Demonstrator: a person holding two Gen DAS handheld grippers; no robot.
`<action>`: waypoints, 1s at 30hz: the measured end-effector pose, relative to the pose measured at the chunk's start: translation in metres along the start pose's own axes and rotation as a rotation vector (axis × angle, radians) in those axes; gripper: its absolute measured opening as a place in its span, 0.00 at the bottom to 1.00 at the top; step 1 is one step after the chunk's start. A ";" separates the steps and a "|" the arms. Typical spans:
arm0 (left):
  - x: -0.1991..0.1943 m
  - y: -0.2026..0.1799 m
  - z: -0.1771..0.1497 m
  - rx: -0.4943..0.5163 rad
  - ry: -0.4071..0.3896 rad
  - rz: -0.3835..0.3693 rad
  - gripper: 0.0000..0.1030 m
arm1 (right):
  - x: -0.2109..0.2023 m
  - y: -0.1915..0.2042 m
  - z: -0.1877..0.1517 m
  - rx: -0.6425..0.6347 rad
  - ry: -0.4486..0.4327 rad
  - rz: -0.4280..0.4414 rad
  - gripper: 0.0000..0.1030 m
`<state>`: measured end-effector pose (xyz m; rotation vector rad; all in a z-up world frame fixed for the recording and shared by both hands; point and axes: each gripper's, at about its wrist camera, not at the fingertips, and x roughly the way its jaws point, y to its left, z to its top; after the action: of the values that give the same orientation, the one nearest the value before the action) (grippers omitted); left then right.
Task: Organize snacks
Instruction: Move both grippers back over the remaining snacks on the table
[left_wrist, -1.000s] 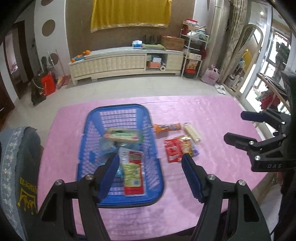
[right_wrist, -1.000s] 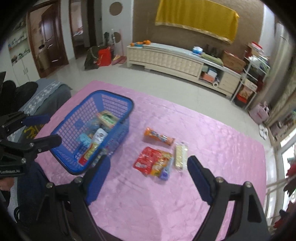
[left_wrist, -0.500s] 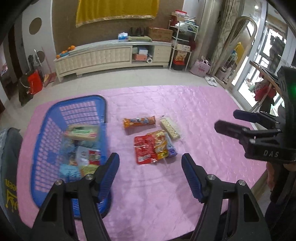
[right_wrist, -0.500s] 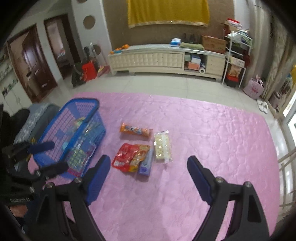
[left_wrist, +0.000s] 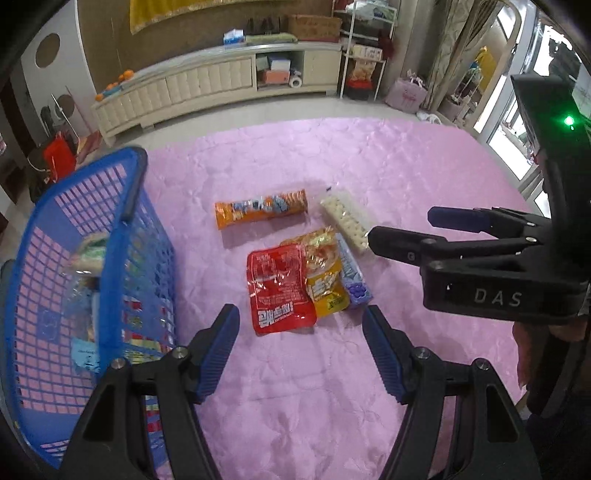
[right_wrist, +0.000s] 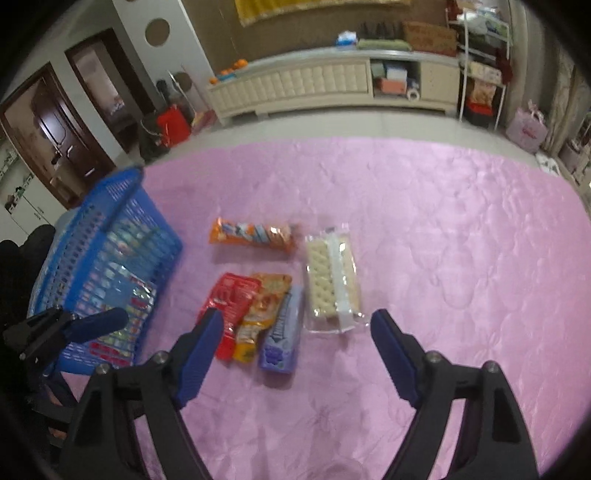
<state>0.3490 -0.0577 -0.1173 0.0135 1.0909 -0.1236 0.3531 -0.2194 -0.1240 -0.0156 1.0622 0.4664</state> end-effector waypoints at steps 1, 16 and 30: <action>0.005 -0.001 0.000 0.001 0.009 -0.006 0.65 | 0.005 -0.001 -0.001 -0.009 0.017 0.024 0.81; 0.054 0.009 0.001 -0.005 0.062 0.013 0.65 | 0.036 -0.010 -0.015 -0.079 0.132 -0.155 0.75; 0.070 0.015 -0.008 -0.018 0.089 0.015 0.63 | 0.055 0.019 -0.006 -0.154 0.173 -0.126 0.75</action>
<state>0.3757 -0.0492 -0.1833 0.0111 1.1806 -0.1006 0.3629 -0.1833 -0.1695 -0.2619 1.1848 0.4375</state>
